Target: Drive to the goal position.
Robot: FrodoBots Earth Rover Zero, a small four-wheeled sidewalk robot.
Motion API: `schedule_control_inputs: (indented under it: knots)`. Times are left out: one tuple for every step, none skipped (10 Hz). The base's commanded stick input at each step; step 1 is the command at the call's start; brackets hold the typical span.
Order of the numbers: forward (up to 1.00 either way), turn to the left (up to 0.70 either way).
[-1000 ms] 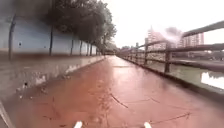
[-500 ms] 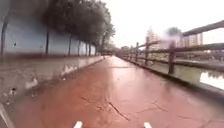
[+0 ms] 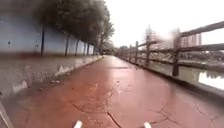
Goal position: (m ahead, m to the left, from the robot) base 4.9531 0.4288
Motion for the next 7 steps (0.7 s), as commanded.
schedule_control_inputs:
  knots:
    - [0.50, 0.00]
    - [0.50, 0.00]
    - [0.50, 0.00]
    - [0.50, 0.00]
    - [0.50, 0.00]
    - [0.50, 0.00]
    - [0.50, 0.22]
